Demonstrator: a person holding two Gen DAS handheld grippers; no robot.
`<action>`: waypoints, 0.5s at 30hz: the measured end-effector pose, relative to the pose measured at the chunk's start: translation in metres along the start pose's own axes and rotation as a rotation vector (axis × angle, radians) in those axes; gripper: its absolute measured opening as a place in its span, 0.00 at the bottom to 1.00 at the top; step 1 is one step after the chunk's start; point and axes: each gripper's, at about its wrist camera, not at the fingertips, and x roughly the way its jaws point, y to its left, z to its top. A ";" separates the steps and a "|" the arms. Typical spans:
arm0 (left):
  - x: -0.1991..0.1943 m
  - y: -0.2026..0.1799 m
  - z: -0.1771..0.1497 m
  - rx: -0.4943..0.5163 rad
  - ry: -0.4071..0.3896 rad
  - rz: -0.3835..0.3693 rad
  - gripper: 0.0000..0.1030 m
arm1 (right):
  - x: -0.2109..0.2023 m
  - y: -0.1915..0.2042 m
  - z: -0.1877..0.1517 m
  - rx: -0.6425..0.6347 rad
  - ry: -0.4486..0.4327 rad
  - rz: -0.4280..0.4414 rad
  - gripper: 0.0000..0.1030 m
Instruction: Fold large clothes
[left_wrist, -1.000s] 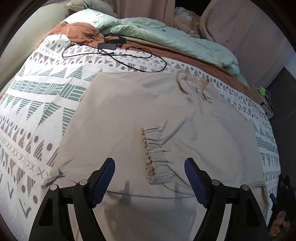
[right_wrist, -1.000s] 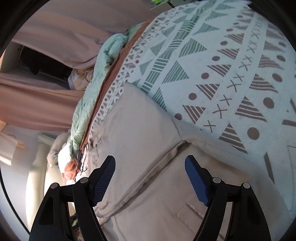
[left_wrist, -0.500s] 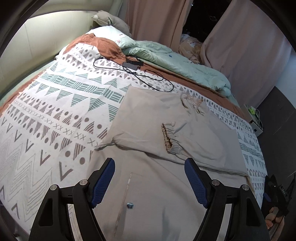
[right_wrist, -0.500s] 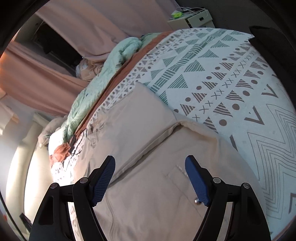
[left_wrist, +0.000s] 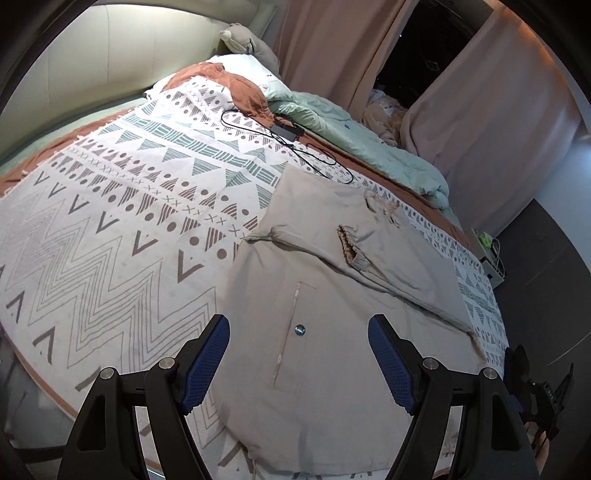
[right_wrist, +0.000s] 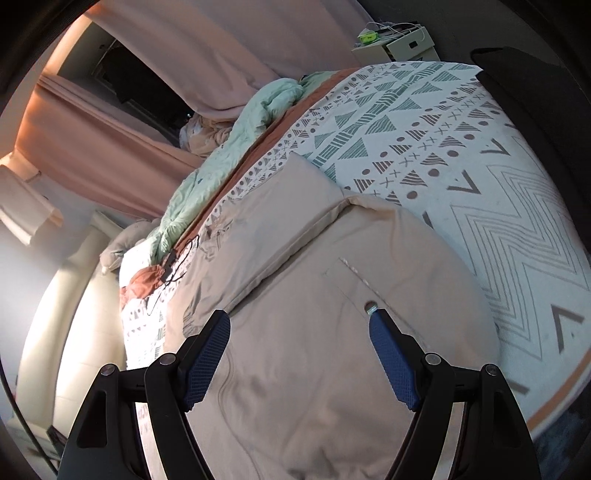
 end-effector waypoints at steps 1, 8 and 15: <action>-0.004 0.004 -0.005 -0.004 0.001 -0.001 0.76 | -0.006 -0.003 -0.005 0.004 -0.003 0.001 0.76; -0.031 0.026 -0.044 -0.015 -0.005 -0.032 0.76 | -0.053 -0.031 -0.050 0.020 -0.024 0.040 0.76; -0.045 0.047 -0.078 -0.067 0.010 -0.085 0.67 | -0.084 -0.069 -0.075 0.061 -0.018 0.074 0.76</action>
